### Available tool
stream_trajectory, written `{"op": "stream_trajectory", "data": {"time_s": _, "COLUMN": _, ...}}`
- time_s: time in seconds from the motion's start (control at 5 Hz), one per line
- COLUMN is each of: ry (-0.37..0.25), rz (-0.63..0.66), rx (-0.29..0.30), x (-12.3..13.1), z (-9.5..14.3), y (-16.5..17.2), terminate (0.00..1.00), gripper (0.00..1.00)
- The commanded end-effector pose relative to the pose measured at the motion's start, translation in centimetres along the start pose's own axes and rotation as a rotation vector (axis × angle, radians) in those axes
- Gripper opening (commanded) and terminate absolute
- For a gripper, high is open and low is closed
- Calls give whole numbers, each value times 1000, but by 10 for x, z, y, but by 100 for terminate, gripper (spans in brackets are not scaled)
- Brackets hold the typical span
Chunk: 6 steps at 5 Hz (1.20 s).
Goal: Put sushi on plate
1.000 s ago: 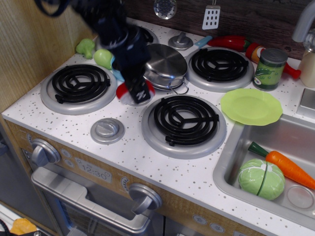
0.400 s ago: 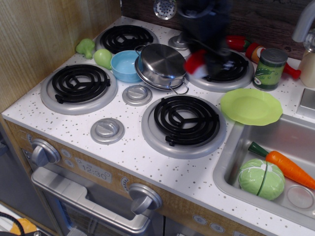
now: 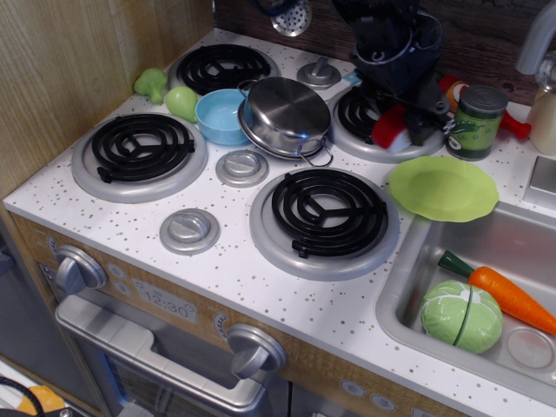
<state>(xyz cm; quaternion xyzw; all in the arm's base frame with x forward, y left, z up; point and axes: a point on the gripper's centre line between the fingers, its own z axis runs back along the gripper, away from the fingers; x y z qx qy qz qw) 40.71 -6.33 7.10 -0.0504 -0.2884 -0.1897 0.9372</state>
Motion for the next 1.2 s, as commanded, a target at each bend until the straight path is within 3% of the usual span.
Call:
{"op": "stream_trajectory", "data": {"time_s": 0.0, "ry": -95, "rz": 27, "rx": 39, "x": 17, "z": -8, "y": -18, "terminate": 0, "gripper": 0}}
{"op": "stream_trajectory", "data": {"time_s": 0.2, "ry": -96, "rz": 27, "rx": 21, "x": 16, "z": -19, "y": -20, "terminate": 0, "gripper": 0}}
{"op": "stream_trajectory", "data": {"time_s": 0.4, "ry": -70, "rz": 71, "rx": 6, "x": 5, "z": -34, "y": -23, "terminate": 0, "gripper": 100}}
{"op": "stream_trajectory", "data": {"time_s": 0.8, "ry": -68, "rz": 107, "rx": 24, "x": 6, "z": -38, "y": -27, "terminate": 0, "gripper": 100}}
{"op": "stream_trajectory", "data": {"time_s": 1.0, "ry": -68, "rz": 107, "rx": 24, "x": 6, "z": -38, "y": -27, "terminate": 100, "gripper": 100}}
